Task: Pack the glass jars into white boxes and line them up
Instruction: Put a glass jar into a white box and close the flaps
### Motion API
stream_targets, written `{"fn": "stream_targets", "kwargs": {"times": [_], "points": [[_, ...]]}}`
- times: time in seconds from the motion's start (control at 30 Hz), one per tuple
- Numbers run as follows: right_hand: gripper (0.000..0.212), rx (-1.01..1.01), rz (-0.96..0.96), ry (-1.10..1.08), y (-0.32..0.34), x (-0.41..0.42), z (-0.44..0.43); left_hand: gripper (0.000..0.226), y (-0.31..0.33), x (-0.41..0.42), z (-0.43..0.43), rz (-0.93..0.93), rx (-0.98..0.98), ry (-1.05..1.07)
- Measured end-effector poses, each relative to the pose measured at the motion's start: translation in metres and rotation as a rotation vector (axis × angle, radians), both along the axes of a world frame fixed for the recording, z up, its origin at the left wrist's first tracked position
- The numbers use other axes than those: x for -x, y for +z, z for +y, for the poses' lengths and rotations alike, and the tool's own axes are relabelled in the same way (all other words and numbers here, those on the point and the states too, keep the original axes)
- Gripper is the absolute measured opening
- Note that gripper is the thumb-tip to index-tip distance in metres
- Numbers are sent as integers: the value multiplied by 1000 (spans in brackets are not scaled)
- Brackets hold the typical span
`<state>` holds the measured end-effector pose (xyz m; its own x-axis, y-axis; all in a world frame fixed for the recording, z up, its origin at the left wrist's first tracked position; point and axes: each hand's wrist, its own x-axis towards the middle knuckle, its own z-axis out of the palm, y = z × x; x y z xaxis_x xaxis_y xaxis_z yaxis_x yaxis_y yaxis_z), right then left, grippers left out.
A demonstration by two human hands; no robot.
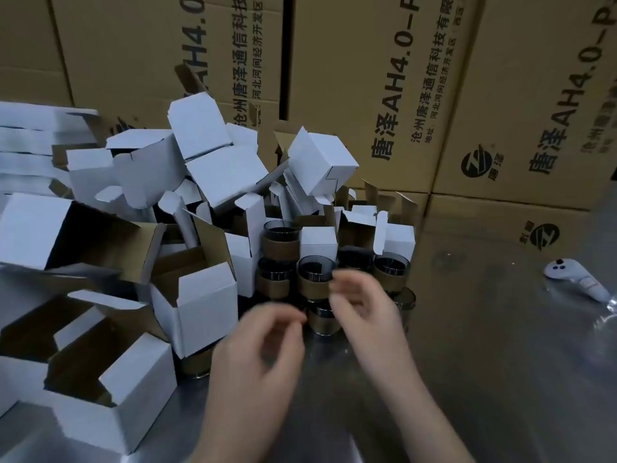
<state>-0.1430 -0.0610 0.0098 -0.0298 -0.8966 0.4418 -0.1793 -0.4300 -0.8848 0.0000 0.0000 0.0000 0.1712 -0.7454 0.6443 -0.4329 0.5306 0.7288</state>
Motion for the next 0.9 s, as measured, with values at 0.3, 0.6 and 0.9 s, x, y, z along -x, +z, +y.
{"fn": "stream_targets", "kwargs": {"times": [0.3, 0.6, 0.9], "points": [[81, -135, 475, -107, 38, -58, -88, 31, 5, -2, -70, 29, -91, 183], [37, -24, 326, -152, 37, -58, -87, 61, -6, 10, -82, -46, -41, 270], [43, 180, 170, -57, 32, -17, -64, 82, 3, 38, -99, 25, -28, 246]]}}
